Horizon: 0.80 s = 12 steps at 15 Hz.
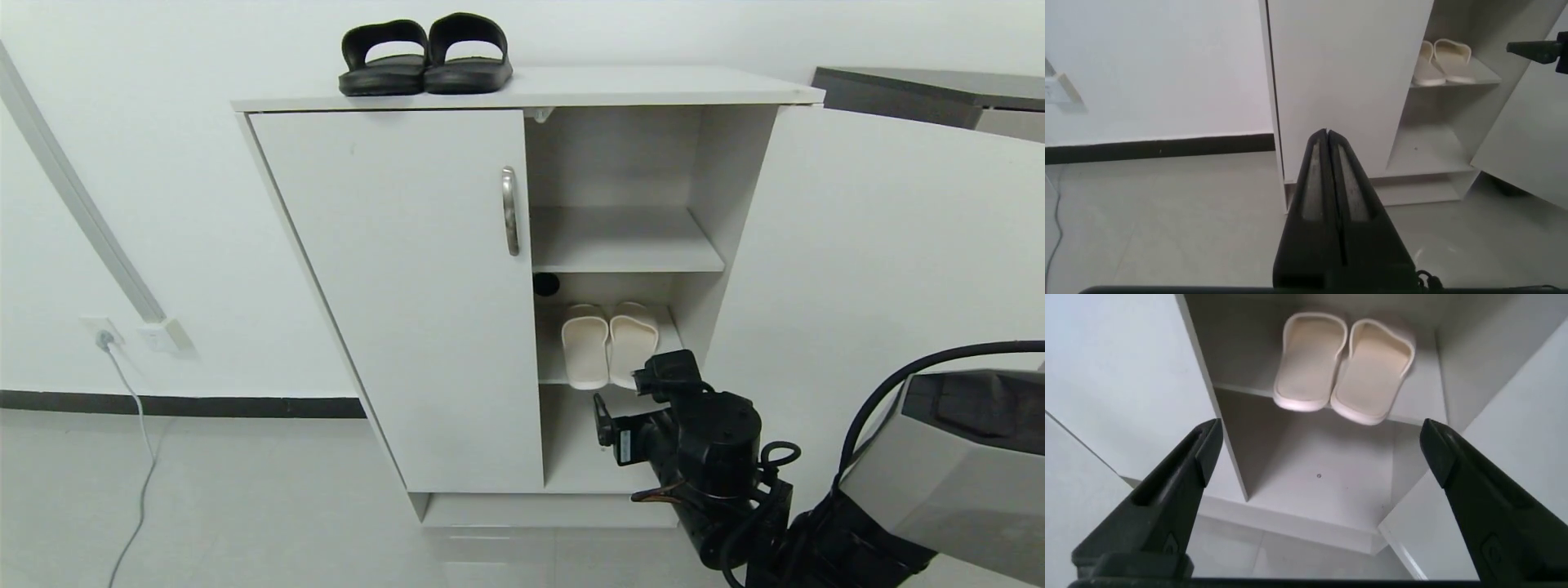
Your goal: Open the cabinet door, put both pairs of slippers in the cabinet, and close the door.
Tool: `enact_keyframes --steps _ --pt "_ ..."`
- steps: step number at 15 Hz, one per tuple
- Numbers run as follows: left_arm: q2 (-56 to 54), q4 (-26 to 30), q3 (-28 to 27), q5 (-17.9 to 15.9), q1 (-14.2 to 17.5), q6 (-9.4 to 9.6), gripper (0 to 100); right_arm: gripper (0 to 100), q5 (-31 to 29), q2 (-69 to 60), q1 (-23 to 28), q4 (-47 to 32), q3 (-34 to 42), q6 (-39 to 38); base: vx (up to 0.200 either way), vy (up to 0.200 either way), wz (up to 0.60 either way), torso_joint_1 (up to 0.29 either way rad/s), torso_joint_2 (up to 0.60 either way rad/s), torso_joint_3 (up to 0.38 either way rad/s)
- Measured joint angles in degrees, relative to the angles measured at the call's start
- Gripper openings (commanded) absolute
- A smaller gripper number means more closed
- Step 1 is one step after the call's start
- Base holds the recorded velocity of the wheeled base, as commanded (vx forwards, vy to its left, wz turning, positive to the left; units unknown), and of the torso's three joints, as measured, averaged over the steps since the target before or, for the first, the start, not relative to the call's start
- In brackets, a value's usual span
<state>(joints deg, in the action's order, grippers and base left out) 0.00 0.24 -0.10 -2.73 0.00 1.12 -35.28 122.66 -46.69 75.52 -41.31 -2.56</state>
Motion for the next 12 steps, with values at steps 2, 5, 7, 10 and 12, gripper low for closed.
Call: enact_keyframes --steps 2,5,7,10,12 --pt "0.0 0.0 0.0 0.0 0.0 -0.01 0 100 -0.05 -0.01 0.06 0.07 0.33 0.0 0.0 0.0 0.0 0.002 0.0 0.117" --pt "0.0 -0.02 0.02 0.06 0.0 -0.11 0 100 -0.05 0.0 0.2 0.07 0.35 0.02 0.0 0.0 0.0 0.0 0.0 0.0" --pt "0.0 -0.02 0.07 0.09 0.0 -0.15 0 100 -0.07 0.0 0.22 0.07 0.37 0.0 0.0 0.0 0.0 0.0 0.0 0.0" --pt "0.0 -0.04 0.07 0.09 0.0 -0.15 0 100 -0.05 0.0 0.33 0.05 0.46 0.0 0.0 0.0 0.0 0.0 0.0 0.0" --pt "0.0 -0.04 0.07 0.11 0.0 -0.22 0 100 -0.07 0.0 0.33 0.1 0.46 -0.06 0.0 0.0 0.0 0.0 0.0 0.0"
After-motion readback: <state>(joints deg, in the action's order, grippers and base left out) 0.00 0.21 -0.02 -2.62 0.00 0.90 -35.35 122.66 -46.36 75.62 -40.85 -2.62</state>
